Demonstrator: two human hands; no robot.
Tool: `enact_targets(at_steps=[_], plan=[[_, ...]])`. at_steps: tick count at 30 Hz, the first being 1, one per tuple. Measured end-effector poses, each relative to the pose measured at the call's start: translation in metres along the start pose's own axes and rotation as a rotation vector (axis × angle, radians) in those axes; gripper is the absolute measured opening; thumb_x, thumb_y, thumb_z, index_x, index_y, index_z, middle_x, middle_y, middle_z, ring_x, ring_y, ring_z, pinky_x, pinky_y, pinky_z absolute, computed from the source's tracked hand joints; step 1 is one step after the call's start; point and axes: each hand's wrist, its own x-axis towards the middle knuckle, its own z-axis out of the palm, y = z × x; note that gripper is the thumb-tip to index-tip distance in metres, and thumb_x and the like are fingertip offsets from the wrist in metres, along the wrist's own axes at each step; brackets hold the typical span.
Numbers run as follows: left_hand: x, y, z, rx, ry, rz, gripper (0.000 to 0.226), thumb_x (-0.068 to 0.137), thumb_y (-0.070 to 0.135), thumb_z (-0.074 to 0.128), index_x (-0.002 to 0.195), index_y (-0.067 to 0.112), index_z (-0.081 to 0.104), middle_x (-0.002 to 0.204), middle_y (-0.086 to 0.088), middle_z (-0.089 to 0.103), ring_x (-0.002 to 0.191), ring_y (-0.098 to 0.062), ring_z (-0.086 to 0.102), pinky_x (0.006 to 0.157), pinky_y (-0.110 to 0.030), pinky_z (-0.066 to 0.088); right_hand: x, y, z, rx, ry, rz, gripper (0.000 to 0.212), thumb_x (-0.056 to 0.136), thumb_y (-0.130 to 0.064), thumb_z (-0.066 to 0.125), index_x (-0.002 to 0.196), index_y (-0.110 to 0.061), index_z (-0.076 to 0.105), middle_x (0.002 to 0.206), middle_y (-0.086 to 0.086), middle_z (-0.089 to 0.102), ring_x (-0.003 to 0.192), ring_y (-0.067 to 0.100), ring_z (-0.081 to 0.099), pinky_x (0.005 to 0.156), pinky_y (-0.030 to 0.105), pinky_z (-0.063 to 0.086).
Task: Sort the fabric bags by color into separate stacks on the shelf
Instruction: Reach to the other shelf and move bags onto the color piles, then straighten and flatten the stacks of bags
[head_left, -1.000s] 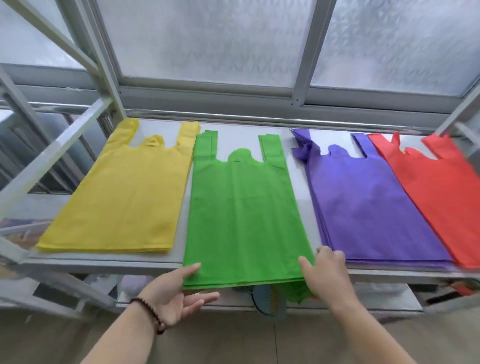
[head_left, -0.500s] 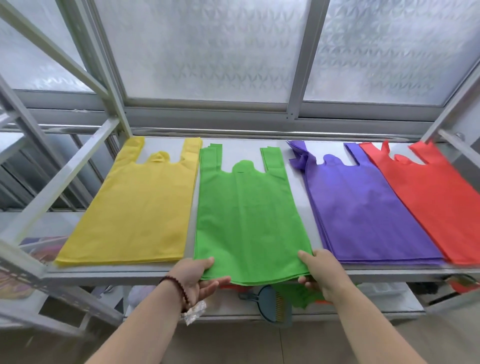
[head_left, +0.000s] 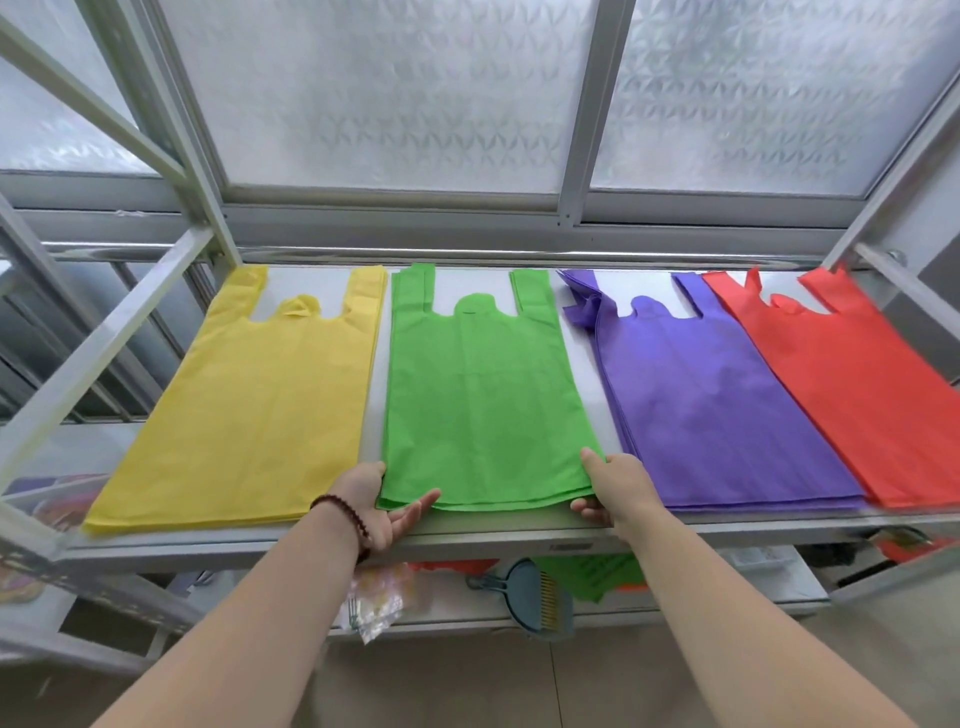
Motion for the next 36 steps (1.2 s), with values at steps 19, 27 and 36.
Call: enact_targets(at_steps=[19,27,36], plan=[[-0.053,-0.031,0.013,1.386,0.454,0.724,0.053,0.092,0.045,0.045,0.124,0.005,0.034,0.121,-0.017,0.054,0.102,-0.031,0.057,0.084,-0.039,0.047,-0.022,0.013,-0.097,-0.535,0.246,-0.302,0.026,0.094,-0.031,0.050,0.102,-0.008,0.059,0.090,0.007,0.060,0.090,0.027,0.054,0.072,0.028,0.034],[-0.046,-0.099,0.147,0.801,-0.063,0.808,0.015,0.093,0.019,0.053,0.103,0.011,0.059,0.102,-0.008,0.065,0.097,-0.022,0.061,0.091,-0.037,0.050,0.046,0.030,-0.222,-0.676,0.306,-0.242,0.050,0.088,-0.021,0.058,0.132,0.001,0.045,0.130,0.023,0.050,0.124,0.034,0.044,0.104,0.037,0.033],[-0.013,-0.118,0.262,0.468,0.104,0.418,0.047,0.080,0.029,0.066,0.114,0.000,0.050,0.075,-0.009,0.050,0.060,-0.022,0.046,0.060,-0.024,0.038,0.079,0.057,-0.252,-0.992,0.195,-0.417,0.041,0.088,-0.032,0.054,0.118,-0.005,0.047,0.124,0.014,0.047,0.117,0.034,0.043,0.099,0.036,0.031]])
